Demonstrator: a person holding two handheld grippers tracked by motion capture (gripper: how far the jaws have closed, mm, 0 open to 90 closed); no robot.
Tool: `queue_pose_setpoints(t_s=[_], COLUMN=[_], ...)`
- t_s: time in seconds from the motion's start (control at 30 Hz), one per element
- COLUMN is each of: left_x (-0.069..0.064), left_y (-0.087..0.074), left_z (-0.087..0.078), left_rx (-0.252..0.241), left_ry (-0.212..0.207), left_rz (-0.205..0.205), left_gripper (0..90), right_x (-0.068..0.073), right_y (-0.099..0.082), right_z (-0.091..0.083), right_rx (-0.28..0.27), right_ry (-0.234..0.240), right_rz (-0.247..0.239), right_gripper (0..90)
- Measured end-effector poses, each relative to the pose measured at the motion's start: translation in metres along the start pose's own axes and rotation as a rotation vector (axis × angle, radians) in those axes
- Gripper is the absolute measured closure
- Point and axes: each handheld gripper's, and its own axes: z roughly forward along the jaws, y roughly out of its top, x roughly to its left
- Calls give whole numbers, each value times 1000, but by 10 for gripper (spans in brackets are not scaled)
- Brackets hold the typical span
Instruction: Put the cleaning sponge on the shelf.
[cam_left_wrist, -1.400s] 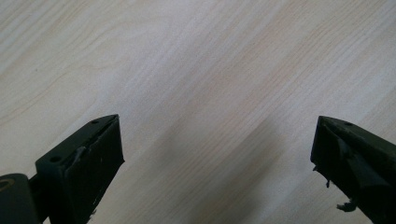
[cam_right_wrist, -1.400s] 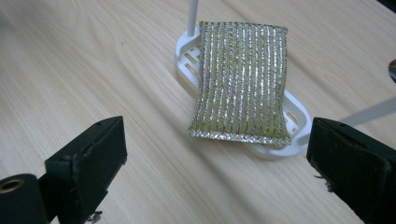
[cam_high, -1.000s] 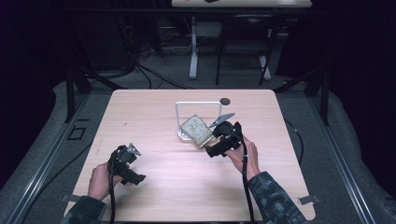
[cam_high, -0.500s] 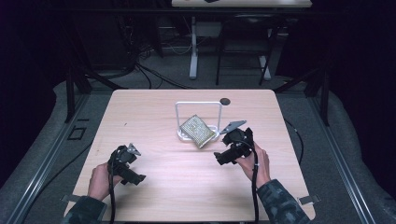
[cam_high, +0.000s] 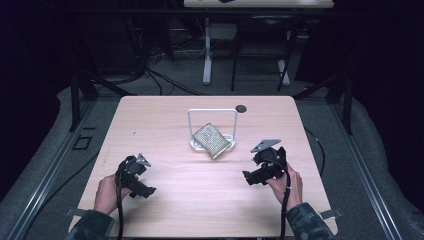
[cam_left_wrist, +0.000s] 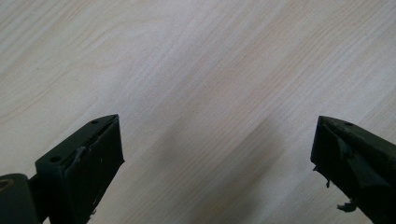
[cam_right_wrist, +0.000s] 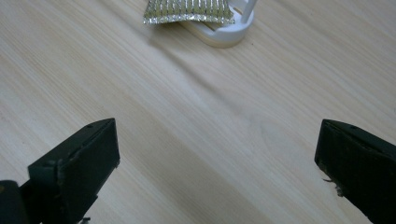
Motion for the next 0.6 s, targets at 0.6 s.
queue_pose_setpoints(t_s=[0.6], left_x=[1], left_y=[0], left_z=[0], left_rx=[-2], left_ry=[-2], left_rz=[-1], left_gripper=[20], right_x=[-15], right_y=[-51], right_z=[-12], right_rx=[45], right_ry=[-22], right_rz=[108], right_gripper=[0])
